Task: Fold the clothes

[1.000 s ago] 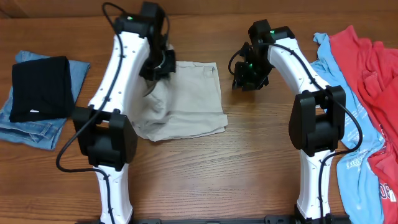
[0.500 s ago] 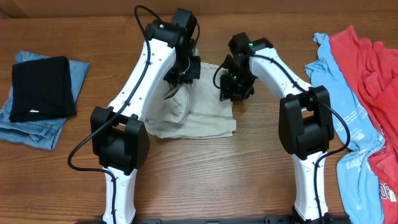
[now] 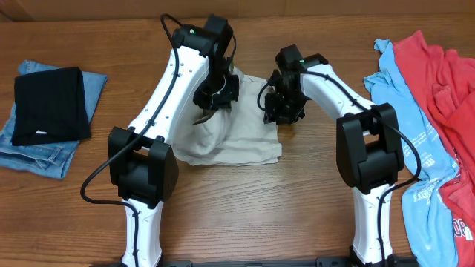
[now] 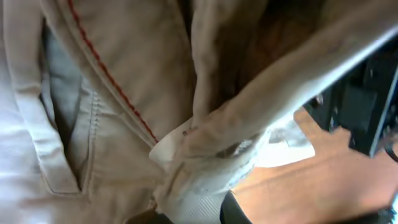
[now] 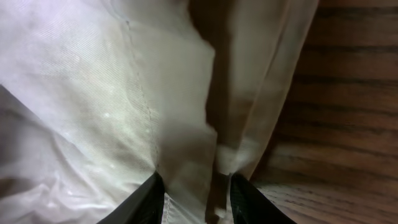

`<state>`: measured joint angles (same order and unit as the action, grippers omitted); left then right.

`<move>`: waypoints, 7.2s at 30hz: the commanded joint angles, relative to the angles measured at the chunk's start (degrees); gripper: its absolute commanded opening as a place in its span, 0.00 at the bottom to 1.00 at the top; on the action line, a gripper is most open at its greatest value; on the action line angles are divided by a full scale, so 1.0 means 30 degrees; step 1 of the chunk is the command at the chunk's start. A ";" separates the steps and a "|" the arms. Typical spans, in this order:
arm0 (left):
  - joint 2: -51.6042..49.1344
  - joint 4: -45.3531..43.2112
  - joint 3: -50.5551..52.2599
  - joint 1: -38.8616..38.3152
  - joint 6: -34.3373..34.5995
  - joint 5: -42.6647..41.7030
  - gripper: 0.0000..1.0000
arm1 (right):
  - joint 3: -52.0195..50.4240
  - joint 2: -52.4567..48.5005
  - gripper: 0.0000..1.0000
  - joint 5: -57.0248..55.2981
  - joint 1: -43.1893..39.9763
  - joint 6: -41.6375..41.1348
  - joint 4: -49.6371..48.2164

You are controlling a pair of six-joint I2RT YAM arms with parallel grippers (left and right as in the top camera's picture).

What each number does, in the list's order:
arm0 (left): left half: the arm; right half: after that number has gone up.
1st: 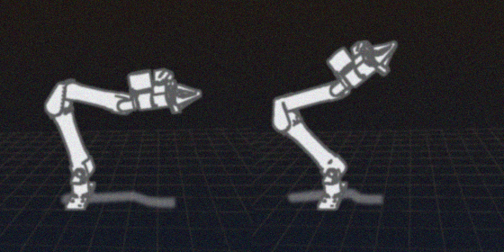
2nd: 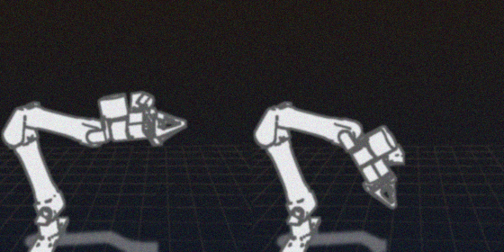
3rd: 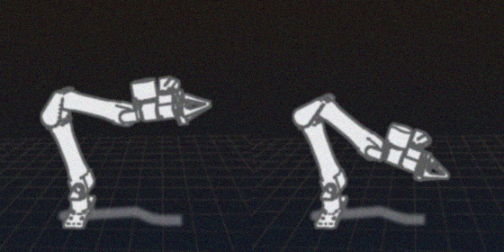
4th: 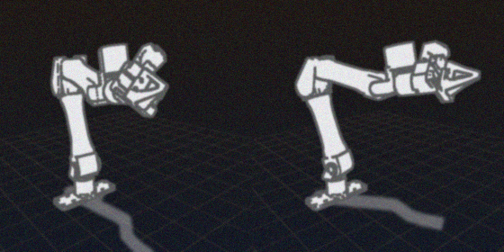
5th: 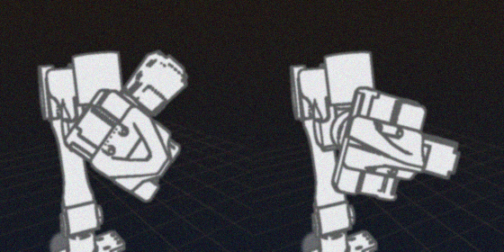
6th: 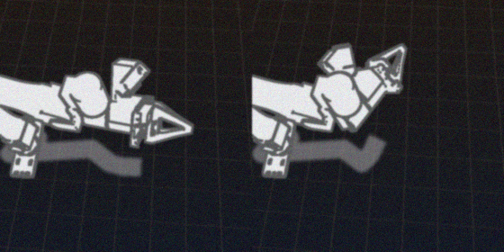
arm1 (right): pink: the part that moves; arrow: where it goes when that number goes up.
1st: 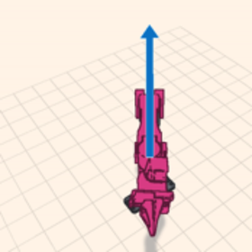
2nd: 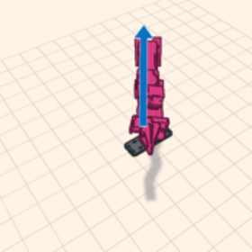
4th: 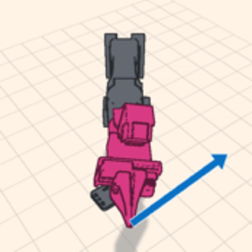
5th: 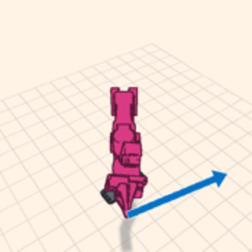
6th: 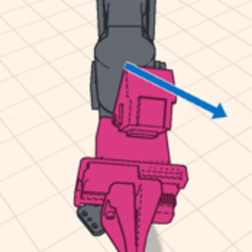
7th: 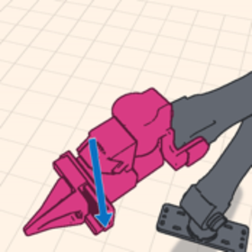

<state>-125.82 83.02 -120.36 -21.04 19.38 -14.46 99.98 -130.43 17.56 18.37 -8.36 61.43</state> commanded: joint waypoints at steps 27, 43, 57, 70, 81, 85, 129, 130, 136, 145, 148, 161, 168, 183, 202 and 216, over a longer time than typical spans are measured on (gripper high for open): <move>0.0474 -0.1494 -0.0415 0.0925 -0.0189 0.0590 0.58 | 0.1056 0.0743 0.38 -0.1428 -0.1290 -0.0270 0.2025; -0.1341 -0.7293 -0.0146 0.2069 -0.4976 0.2324 0.40 | 0.1574 0.4860 0.39 1.0440 -0.0124 0.2441 0.3563; -0.5195 -0.6805 -0.0146 0.2171 -0.5049 0.2055 0.42 | -0.7657 0.4852 0.41 0.9078 0.0882 0.1902 -0.2106; -0.5348 -0.1559 -0.0146 0.2776 -0.4218 0.3971 0.25 | -0.9806 0.4830 0.43 0.4211 -0.3337 0.1246 -0.4889; -0.2849 0.1523 -0.0277 0.2703 -0.2900 0.1341 0.04 | -0.2674 0.4954 0.48 0.2098 -0.4109 0.2251 -0.1559; 0.0321 -0.1938 -0.0350 0.2790 -0.3038 0.2754 0.24 | 0.0372 0.5603 0.48 0.2193 -0.4065 0.2310 0.1887; -0.4357 0.0619 -0.0321 0.3271 -0.3789 -0.1552 0.14 | -0.4554 0.3577 0.56 -0.2346 -0.2004 0.2812 -0.5690; -0.3803 0.0109 -0.0321 0.3359 -0.3643 -0.1559 0.17 | -0.4575 0.3570 0.56 -0.2346 -0.2004 0.2812 -0.5625; -0.2368 -0.2229 -0.0321 0.3322 -0.3555 -0.3308 0.72 | -0.4583 0.3577 0.57 -0.2339 -0.1989 0.2805 -0.5297; -0.2965 -0.3628 -0.0255 0.2630 -0.3184 -0.3512 0.89 | -0.4590 0.3570 0.58 -0.2339 -0.1989 0.2805 -0.4983; -0.3089 -0.3366 -0.0124 0.2441 -0.1056 -0.0889 0.91 | -0.4590 0.3570 0.59 -0.2339 -0.1989 0.2805 -0.4867; -0.6222 -0.4852 0.0036 0.1916 -0.1064 -0.3599 0.91 | -0.4590 0.3577 0.62 -0.2339 -0.1989 0.2805 -0.4707; -0.6535 -0.6798 0.0029 0.1100 -0.2550 -0.7191 0.64 | -0.4590 0.3577 0.62 -0.2339 -0.1989 0.2805 -0.4648; -0.2710 -0.3840 -0.0350 0.2331 -0.3534 0.0940 0.04 | -0.2011 0.6280 0.66 -0.2565 -0.3687 0.2798 -0.2178; 0.4583 -0.0889 -0.0350 0.8910 -1.1118 0.9034 0.06 | -0.1676 0.8735 0.69 -0.2557 -0.6025 0.2805 0.0146; 0.4546 -0.7337 -0.0342 1.4382 -1.1183 0.7643 0.06 | -0.1676 0.8735 0.68 -0.2565 -0.6025 0.2805 0.0729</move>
<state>-113.43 64.51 -120.84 20.08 -12.64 9.98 94.50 -104.27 10.04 0.47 0.01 63.68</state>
